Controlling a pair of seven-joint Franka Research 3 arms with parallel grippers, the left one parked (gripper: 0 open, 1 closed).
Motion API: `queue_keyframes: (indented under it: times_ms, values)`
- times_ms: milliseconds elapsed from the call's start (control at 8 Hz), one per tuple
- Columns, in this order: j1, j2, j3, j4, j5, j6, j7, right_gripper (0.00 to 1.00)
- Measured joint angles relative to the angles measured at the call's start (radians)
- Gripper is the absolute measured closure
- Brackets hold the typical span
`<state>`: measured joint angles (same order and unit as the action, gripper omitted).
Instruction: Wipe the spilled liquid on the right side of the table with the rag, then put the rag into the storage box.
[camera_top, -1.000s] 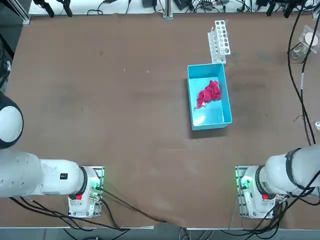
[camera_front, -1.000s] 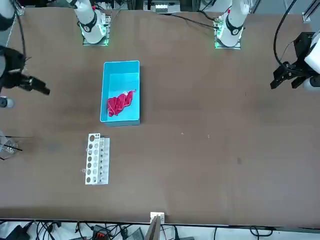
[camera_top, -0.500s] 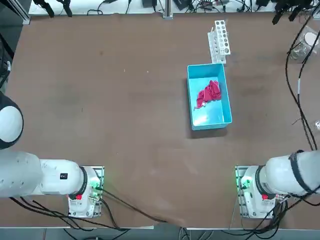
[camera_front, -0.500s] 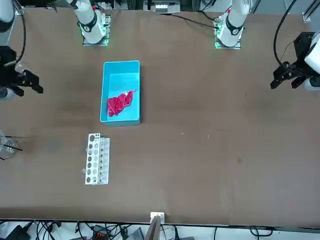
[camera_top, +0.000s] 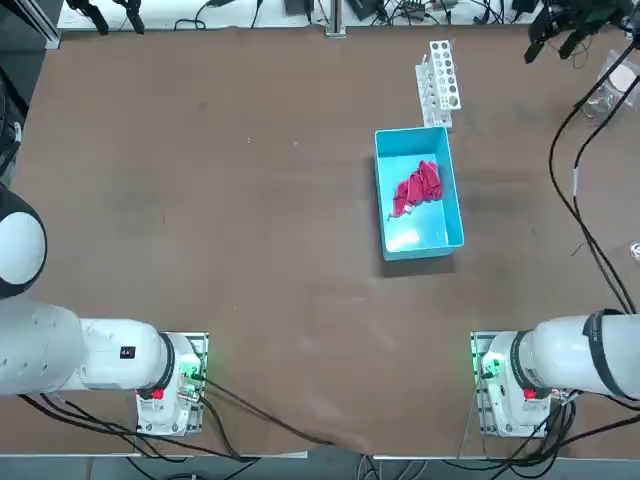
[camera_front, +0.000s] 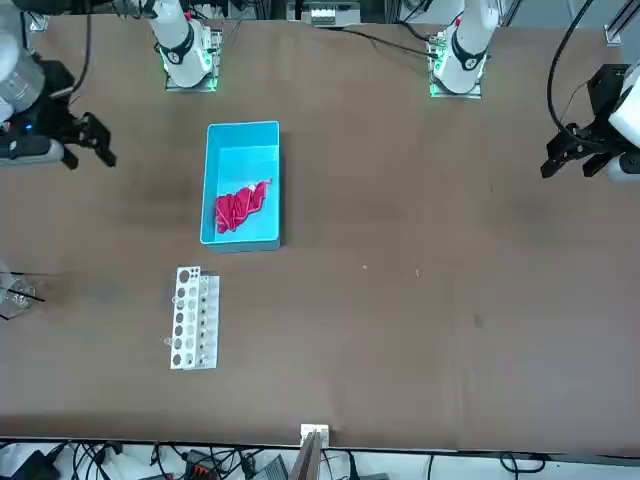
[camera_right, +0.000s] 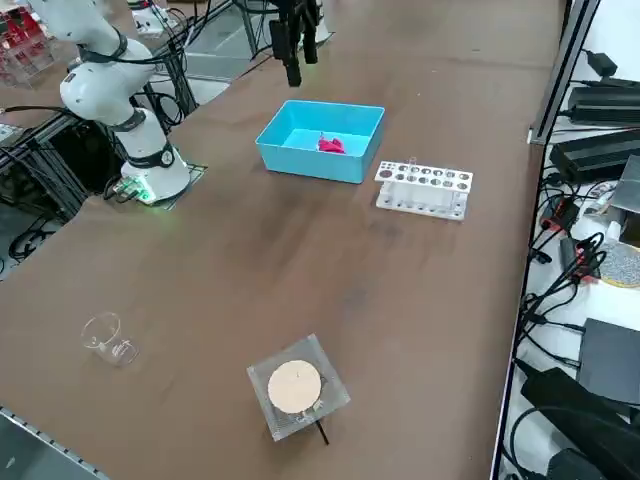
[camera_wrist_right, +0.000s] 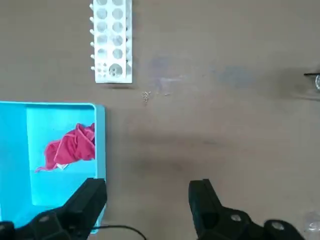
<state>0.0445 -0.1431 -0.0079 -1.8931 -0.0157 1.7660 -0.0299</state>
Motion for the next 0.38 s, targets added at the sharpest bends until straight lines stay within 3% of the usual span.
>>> queue_keyframes:
  times_ms: [375]
  values:
    - [-0.001,0.08,-0.009,0.09,0.0,-0.032,0.003,0.0]
